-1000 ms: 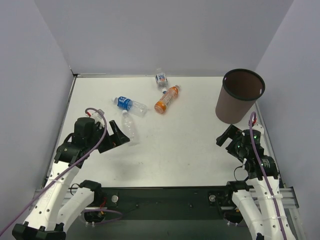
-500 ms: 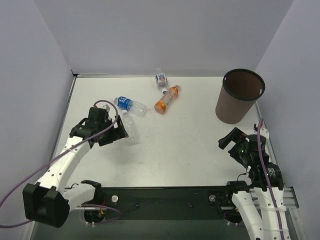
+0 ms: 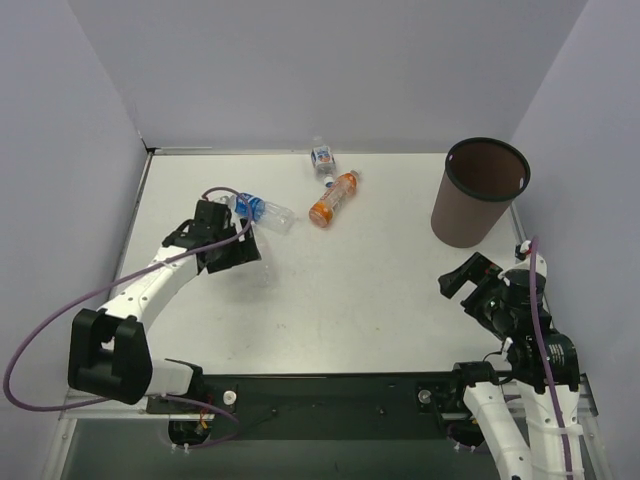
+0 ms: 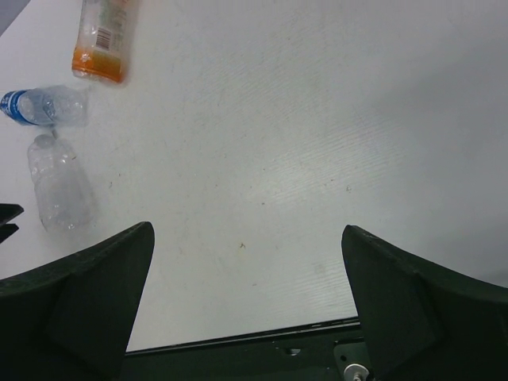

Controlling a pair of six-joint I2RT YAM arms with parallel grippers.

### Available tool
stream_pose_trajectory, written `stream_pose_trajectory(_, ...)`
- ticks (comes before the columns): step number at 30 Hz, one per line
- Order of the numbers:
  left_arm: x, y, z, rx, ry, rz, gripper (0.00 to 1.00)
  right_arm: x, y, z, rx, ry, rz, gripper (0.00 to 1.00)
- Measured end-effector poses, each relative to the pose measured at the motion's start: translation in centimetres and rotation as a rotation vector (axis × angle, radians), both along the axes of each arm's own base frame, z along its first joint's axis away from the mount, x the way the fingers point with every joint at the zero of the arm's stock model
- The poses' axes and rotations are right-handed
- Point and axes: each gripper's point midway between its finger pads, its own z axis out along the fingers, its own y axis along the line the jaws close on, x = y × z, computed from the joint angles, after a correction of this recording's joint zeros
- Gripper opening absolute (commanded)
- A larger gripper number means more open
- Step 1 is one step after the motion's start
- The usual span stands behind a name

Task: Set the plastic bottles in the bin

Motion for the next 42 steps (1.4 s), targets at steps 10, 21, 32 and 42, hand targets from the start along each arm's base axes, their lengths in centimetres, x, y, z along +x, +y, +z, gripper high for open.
stream_pose_trajectory(10, 2.1, -2.7, -4.0, -0.053, 0.038, -0.04, 0.92, -0.9, 0.1, 0.8, -0.029, -0.006, 0.043, 0.99)
stream_pose_trajectory(21, 2.5, -3.9, -6.2, -0.093, 0.092, -0.059, 0.52, -0.4, 2.0, -0.7, 0.037, 0.041, 0.126, 0.94)
stream_pose_trajectory(32, 0.3, -7.4, 0.7, -0.421, 0.041, 0.011, 0.51, 1.3, 6.9, -1.0, 0.06, 0.018, 0.354, 0.98)
stream_pose_trajectory(42, -0.8, -9.9, 6.7, -0.826, 0.096, 0.31, 0.51, 2.6, 18.5, 2.9, -0.076, -0.043, 0.73, 1.0)
